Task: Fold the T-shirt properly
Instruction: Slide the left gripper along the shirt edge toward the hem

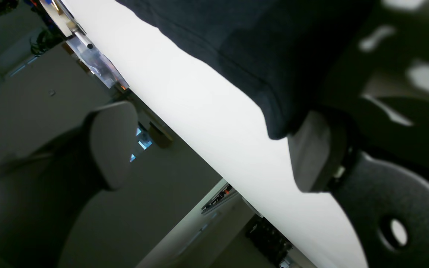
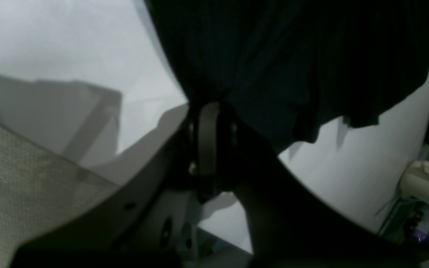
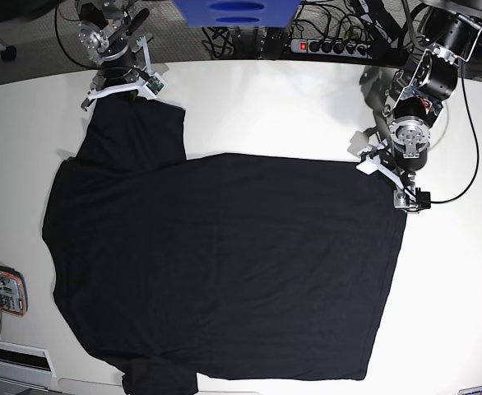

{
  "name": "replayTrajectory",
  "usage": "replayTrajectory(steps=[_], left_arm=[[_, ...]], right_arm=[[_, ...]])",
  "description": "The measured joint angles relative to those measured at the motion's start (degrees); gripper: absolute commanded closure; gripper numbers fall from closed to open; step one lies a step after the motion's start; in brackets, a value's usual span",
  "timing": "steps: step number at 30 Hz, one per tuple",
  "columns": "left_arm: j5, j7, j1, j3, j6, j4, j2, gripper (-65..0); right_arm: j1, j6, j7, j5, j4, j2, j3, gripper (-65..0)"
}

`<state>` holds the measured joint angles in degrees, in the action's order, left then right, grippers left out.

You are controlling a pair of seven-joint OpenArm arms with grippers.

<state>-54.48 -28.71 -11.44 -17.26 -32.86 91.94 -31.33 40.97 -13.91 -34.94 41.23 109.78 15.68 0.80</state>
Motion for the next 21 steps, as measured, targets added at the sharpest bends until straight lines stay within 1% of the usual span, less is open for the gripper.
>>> replayTrajectory(steps=[1,2,4,7,10,13,16,21], left_arm=[[0.1,0.1,0.0,0.0,-0.1,-0.3,0.0,-52.0],[0.2,0.3,0.0,0.0,-0.2,-1.0,0.1,-45.4],[0.5,0.8,0.1,-0.3,0.4,-2.8,0.1,-29.7],[2.4,1.3,0.1,-0.3,0.2,-4.2,0.2,0.0],[2.2,0.5,0.4,0.0,0.5,-4.4,1.8,0.0],[3.2,2.7,1.9,-0.1,0.3,-4.7,3.0,0.0],[3.3,3.7,2.0,-0.1,0.5,-4.6,3.0,0.0],[3.5,3.6,1.9,-0.1,0.5,-4.2,3.0,0.0]], right_arm=[[0.0,0.0,0.0,0.0,0.0,0.0,0.0,0.0],[0.0,0.0,0.0,0.0,0.0,0.0,0.0,0.0],[0.0,0.0,0.0,0.0,0.0,0.0,0.0,0.0],[0.0,0.0,0.0,0.0,0.0,0.0,0.0,0.0],[0.0,0.0,0.0,0.0,0.0,0.0,0.0,0.0],[0.0,0.0,0.0,0.0,0.0,0.0,0.0,0.0],[0.0,0.0,0.0,0.0,0.0,0.0,0.0,0.0],[0.0,0.0,0.0,0.0,0.0,0.0,0.0,0.0]])
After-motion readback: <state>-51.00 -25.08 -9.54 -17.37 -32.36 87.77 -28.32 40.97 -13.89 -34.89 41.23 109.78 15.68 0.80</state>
